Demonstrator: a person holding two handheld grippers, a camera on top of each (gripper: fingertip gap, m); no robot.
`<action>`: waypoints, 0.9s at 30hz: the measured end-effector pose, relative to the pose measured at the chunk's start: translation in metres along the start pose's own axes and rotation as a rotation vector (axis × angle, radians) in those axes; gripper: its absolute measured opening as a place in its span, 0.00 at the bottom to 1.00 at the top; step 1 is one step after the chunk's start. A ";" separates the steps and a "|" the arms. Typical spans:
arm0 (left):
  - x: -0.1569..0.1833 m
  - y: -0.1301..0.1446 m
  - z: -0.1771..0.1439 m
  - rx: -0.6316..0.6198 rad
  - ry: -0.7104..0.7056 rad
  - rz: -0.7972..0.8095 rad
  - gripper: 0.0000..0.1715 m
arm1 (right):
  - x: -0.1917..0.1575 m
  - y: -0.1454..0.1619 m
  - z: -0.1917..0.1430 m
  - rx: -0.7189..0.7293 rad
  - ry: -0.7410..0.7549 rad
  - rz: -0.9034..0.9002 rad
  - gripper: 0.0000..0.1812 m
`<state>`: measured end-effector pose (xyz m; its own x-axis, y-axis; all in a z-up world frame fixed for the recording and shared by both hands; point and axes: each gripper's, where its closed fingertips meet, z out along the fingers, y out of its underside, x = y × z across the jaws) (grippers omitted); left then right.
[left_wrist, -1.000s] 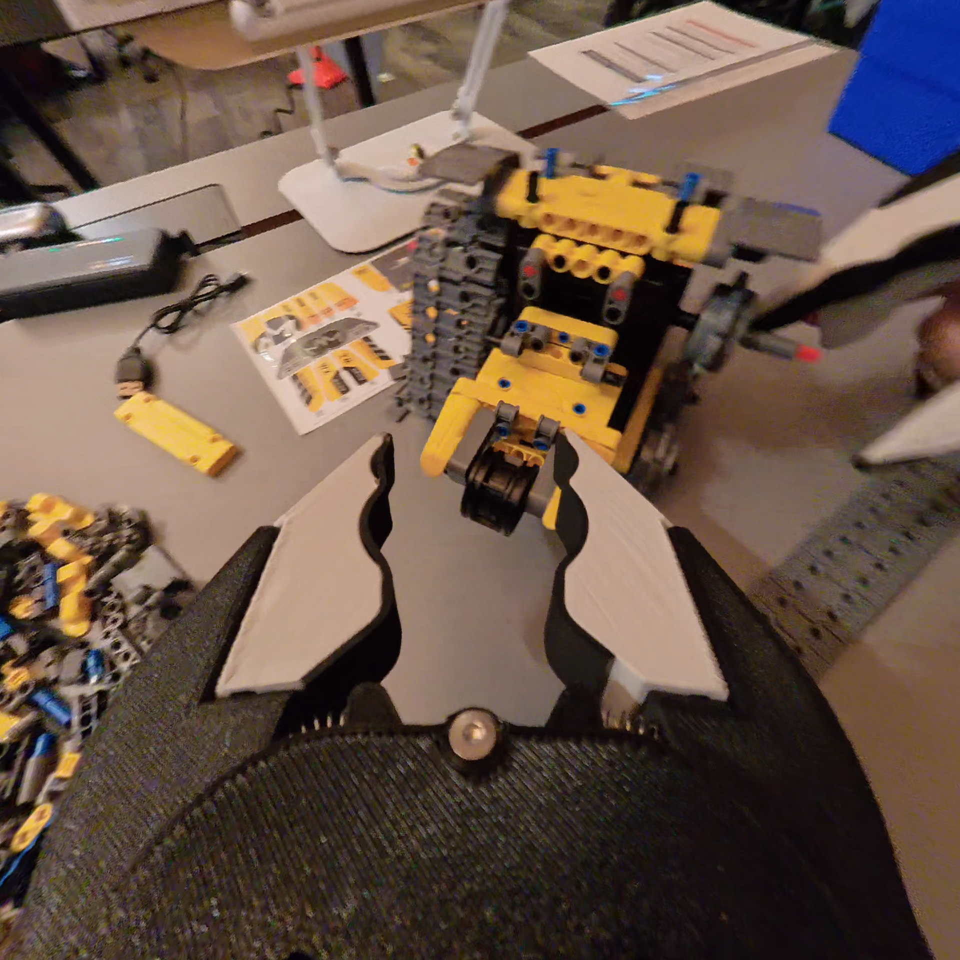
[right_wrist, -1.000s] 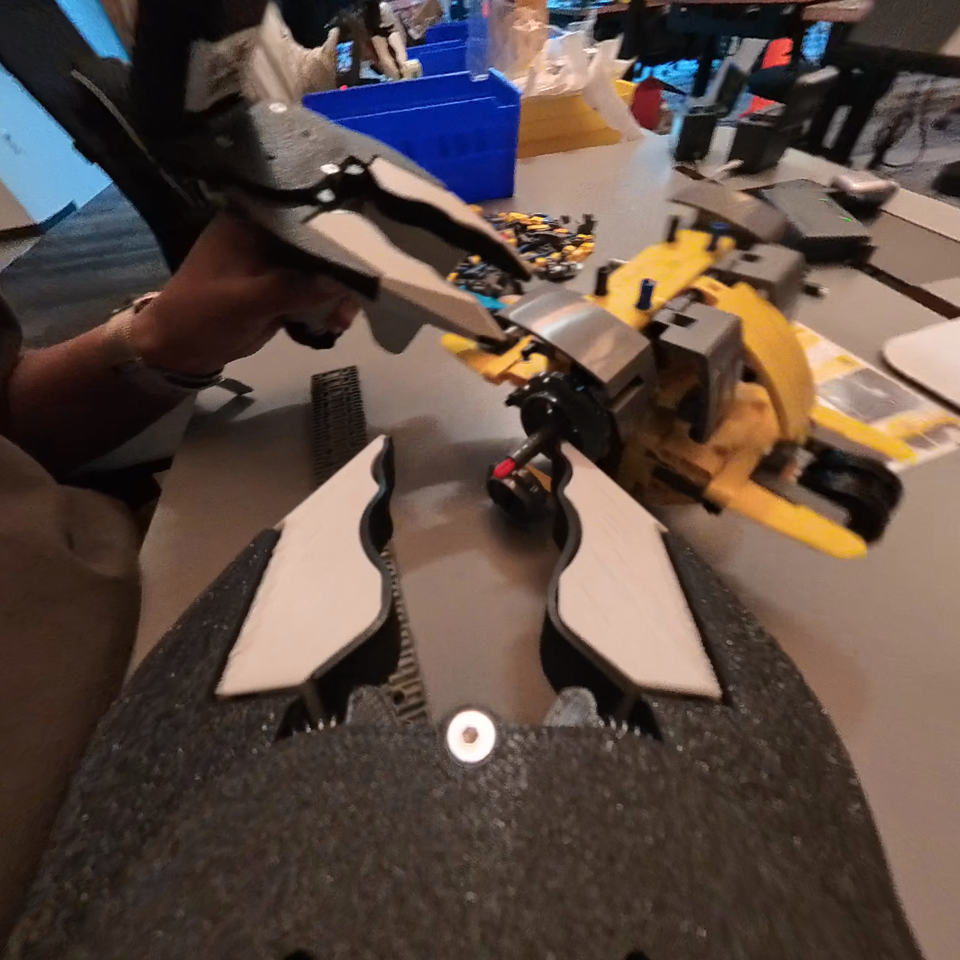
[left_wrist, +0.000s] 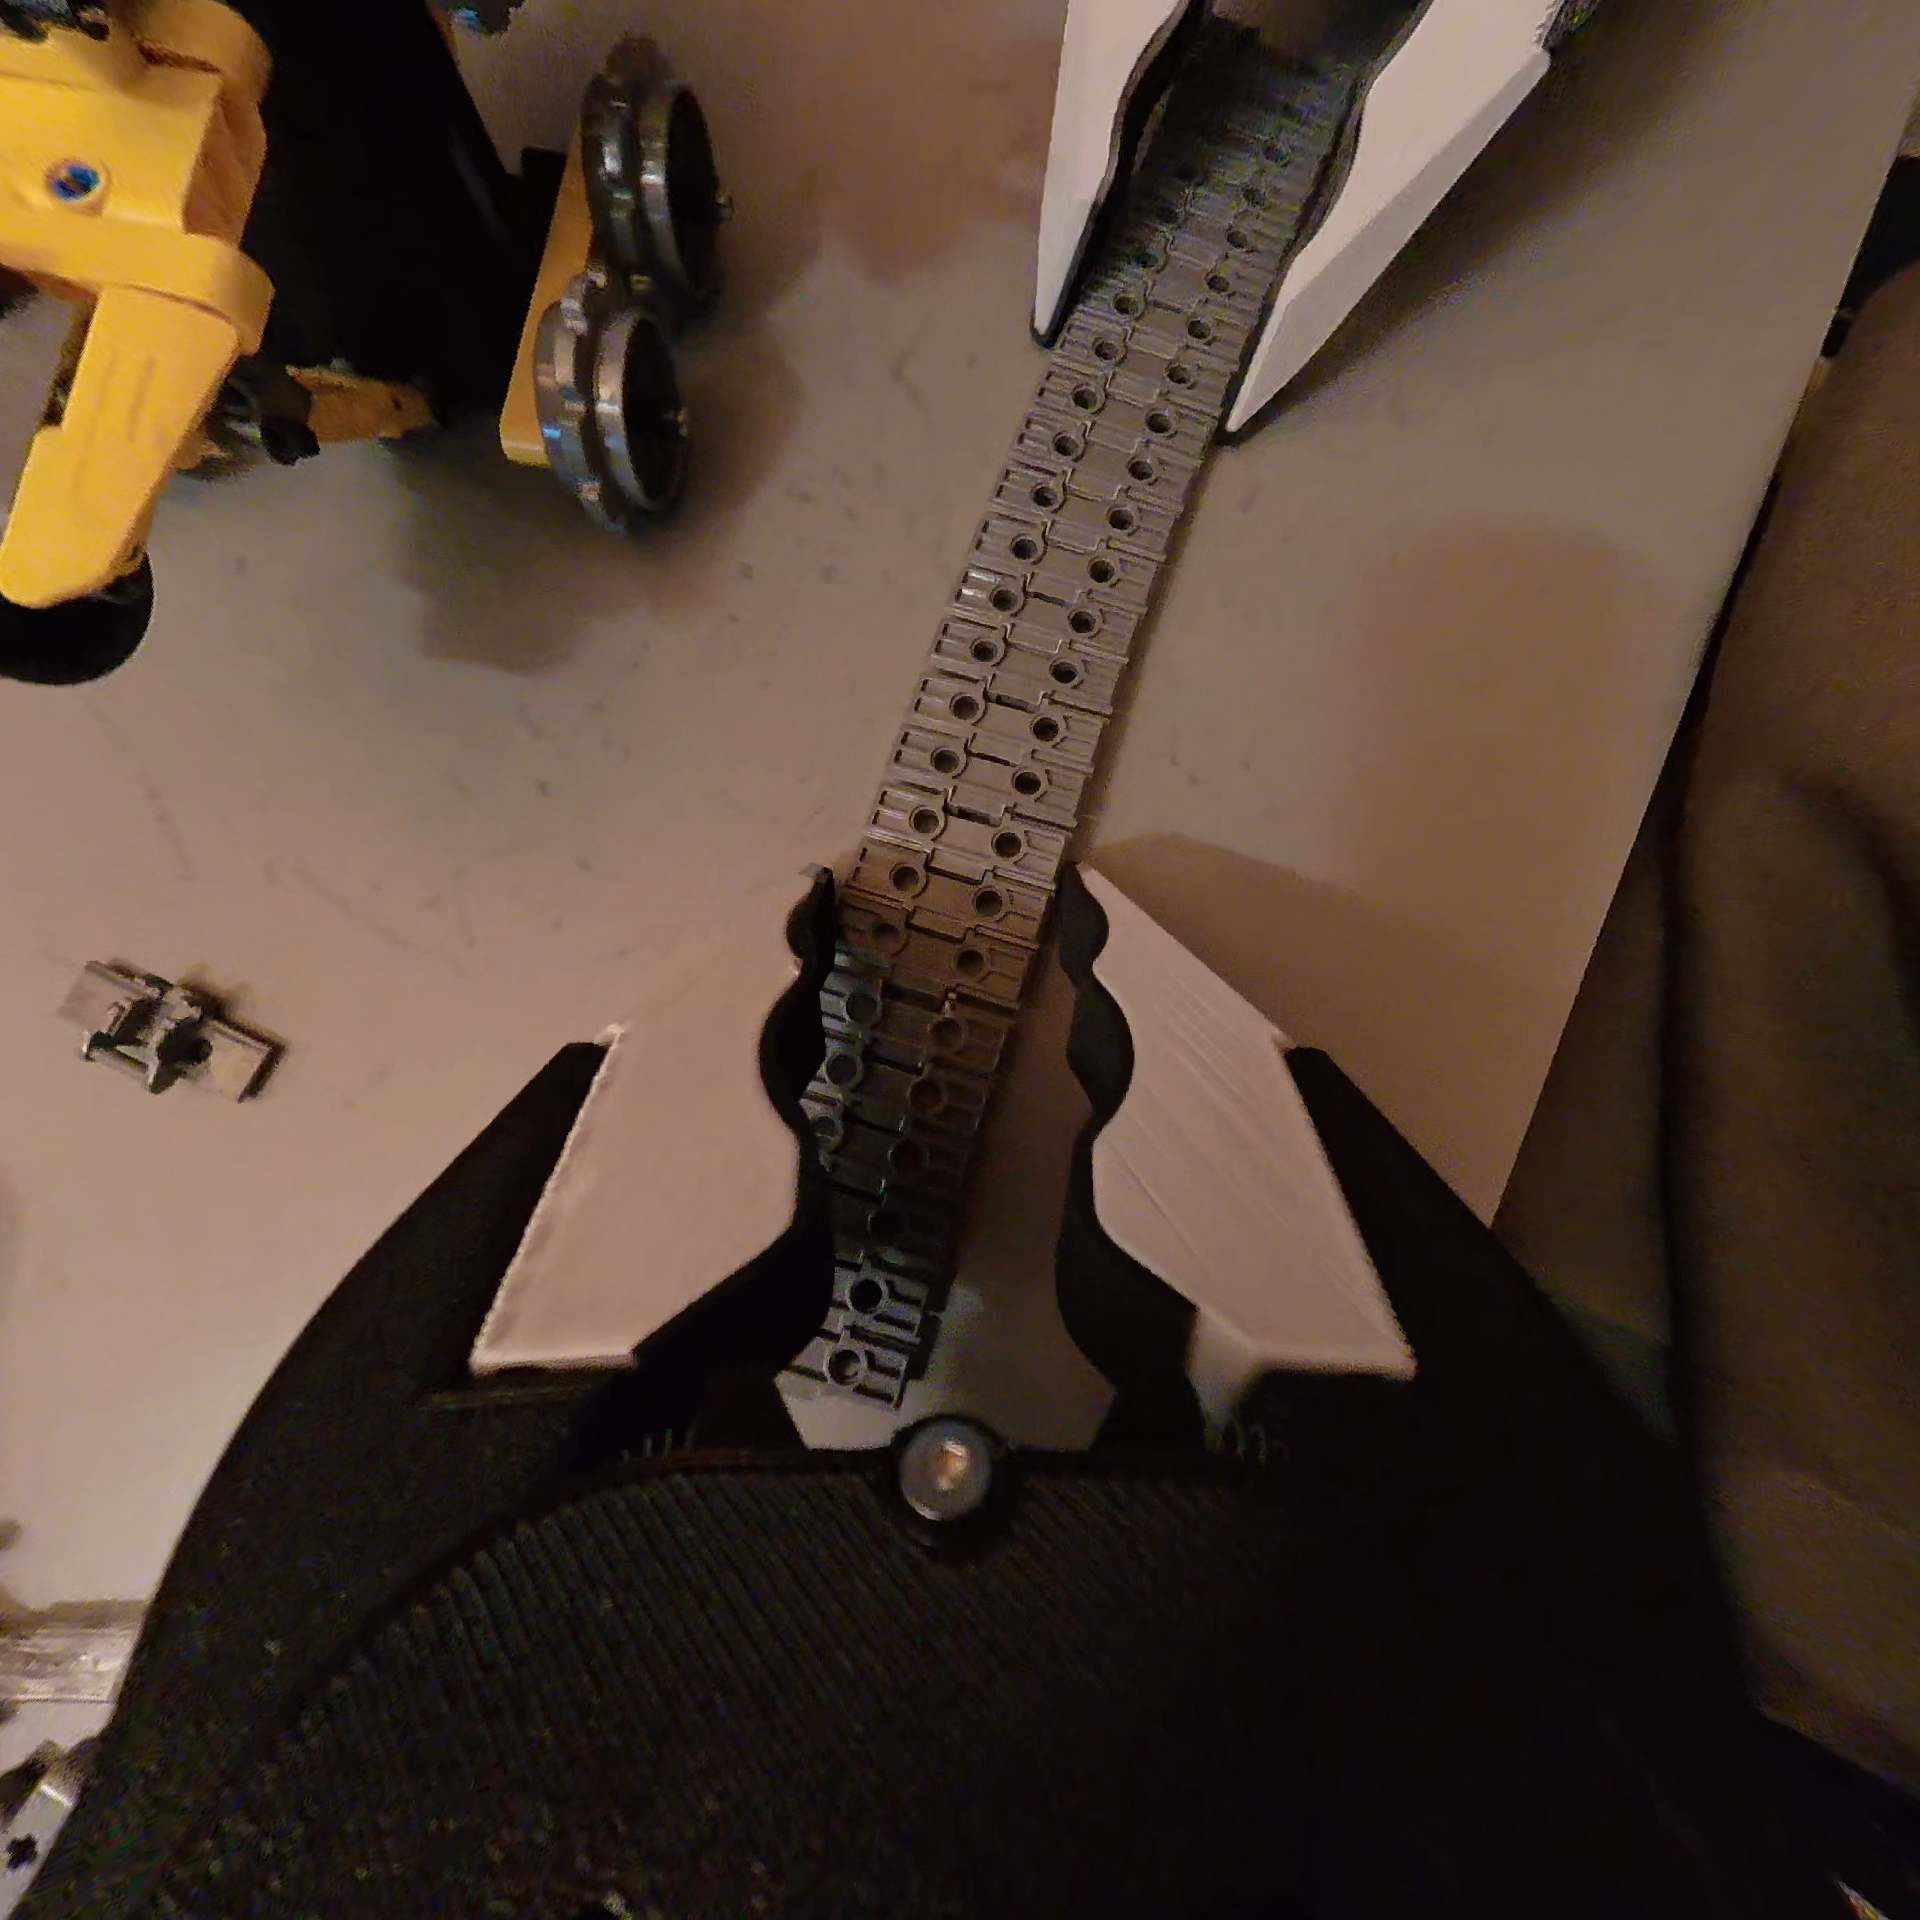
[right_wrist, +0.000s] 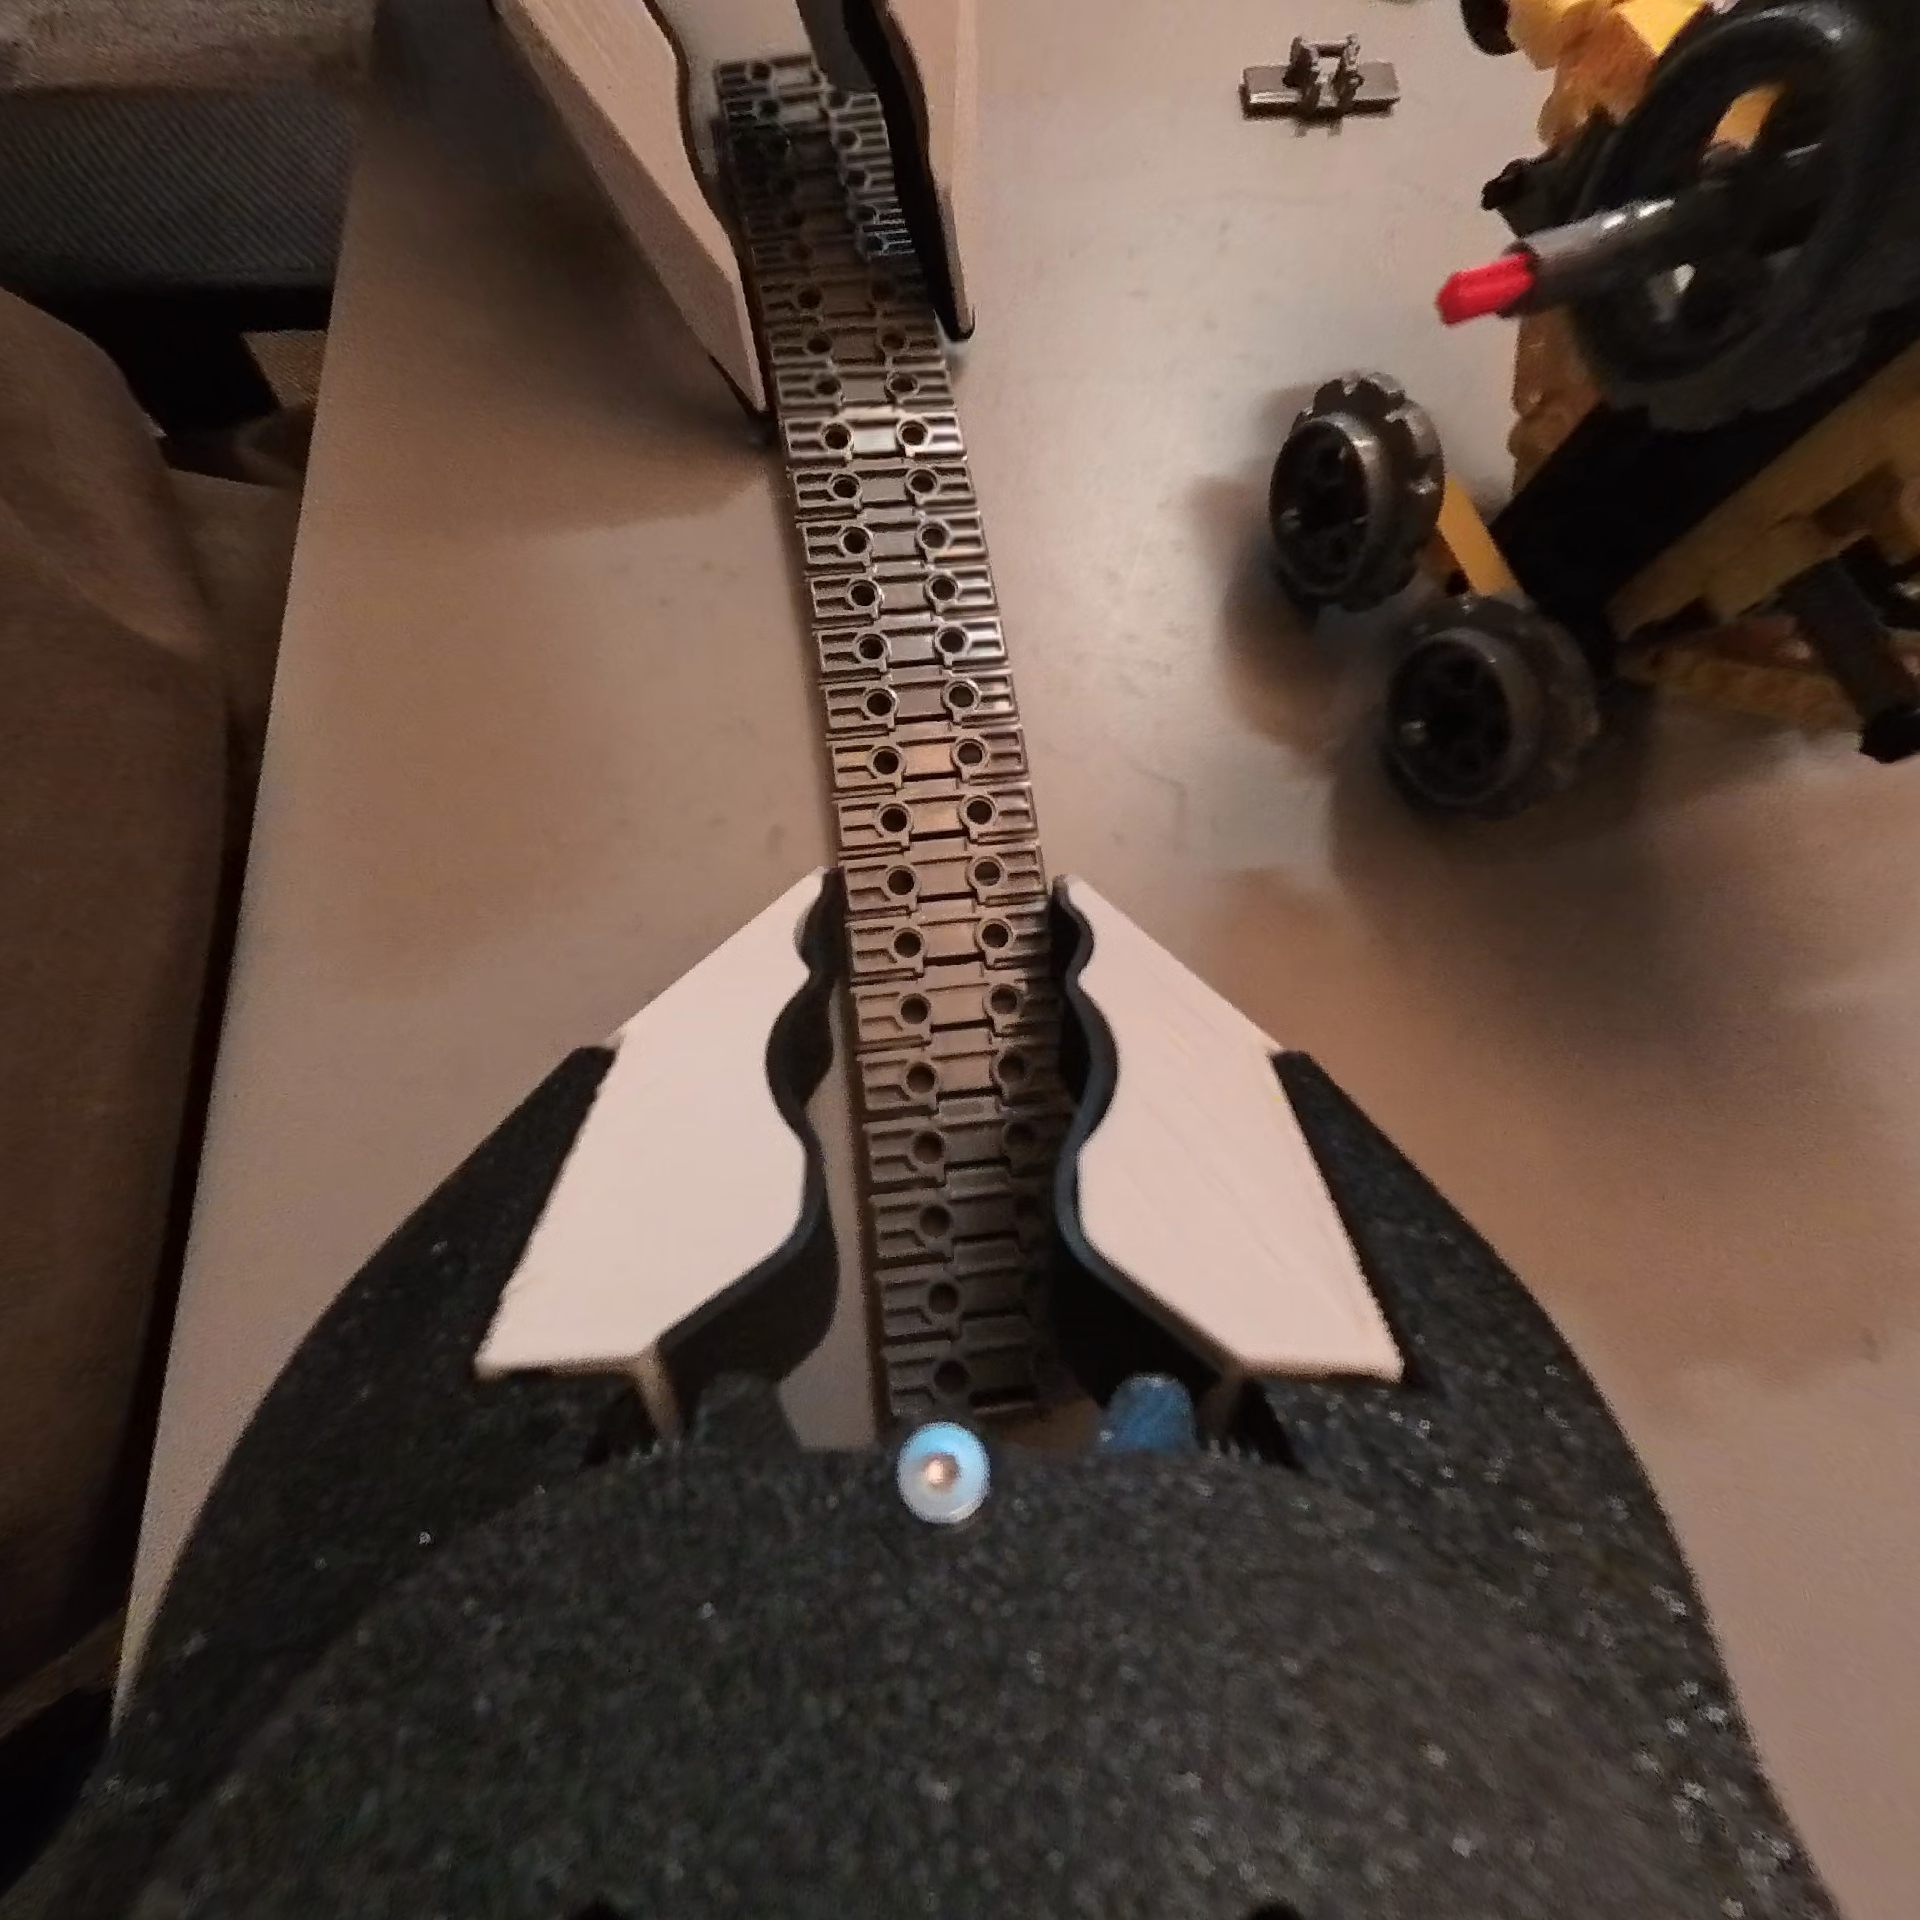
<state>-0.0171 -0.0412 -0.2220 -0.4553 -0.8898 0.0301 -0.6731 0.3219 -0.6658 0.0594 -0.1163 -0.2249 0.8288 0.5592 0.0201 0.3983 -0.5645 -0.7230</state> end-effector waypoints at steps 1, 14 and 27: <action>0.001 -0.004 -0.001 0.012 -0.002 0.004 0.24 | 0.001 0.001 -0.002 0.000 -0.002 0.002 0.22; 0.030 -0.035 0.004 0.025 0.186 -0.029 0.23 | -0.010 0.005 -0.045 0.090 -0.214 0.159 0.21; 0.030 -0.049 -0.005 0.135 0.229 -0.106 0.33 | -0.002 0.020 -0.049 0.039 -0.235 0.292 0.21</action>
<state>-0.0008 -0.0822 -0.1845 -0.5163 -0.8152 0.2625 -0.6478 0.1712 -0.7424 0.0853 -0.1587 -0.2056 0.7907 0.5047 -0.3466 0.1398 -0.7000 -0.7004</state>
